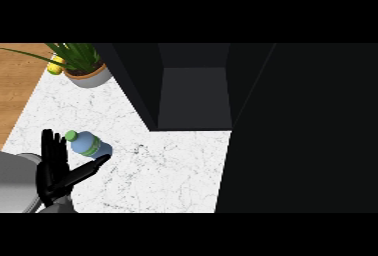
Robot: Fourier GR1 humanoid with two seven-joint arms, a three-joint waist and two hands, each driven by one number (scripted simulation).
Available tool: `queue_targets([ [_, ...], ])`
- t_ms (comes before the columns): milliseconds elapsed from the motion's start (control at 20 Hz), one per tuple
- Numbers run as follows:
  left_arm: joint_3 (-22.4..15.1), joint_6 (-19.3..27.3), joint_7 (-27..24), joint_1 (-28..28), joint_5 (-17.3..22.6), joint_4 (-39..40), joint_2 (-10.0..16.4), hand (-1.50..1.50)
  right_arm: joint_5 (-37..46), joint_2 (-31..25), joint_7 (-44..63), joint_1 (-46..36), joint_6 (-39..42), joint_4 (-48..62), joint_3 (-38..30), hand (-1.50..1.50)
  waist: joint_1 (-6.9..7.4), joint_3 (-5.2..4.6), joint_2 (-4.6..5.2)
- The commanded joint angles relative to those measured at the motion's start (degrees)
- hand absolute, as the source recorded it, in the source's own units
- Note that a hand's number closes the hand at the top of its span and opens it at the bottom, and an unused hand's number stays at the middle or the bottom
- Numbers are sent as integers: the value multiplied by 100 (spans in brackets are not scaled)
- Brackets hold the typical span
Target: Pick up the bottled water, place it into the cabinet and close the cabinet
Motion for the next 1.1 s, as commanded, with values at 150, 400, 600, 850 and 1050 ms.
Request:
queue_targets([
  [150, 260, -504, -974, -239, 206, 1422, 146, -150, 476, -93, 22, 328, -6, -719, 225, -150, 0, 1, 4],
  [400, 295, -702, -1568, -380, 235, 1956, 150, -150, 227, -141, 236, 334, -33, -1005, 129, -150, 0, 1, 1],
  [600, 438, -840, -1537, -870, 456, 2382, 289, -150, -47, -234, 561, -91, -29, -977, -384, -150, 13, 0, 8],
  [850, 623, -1027, -2124, -1363, 575, 3284, 453, -150, 299, -203, 59, 326, -9, -739, 77, -150, -6, -1, 13],
  [1050, 760, -1221, -2120, -1618, 744, 3729, 618, -150, -205, -253, -403, 606, 111, -666, -462, -150, -18, 2, 19],
])
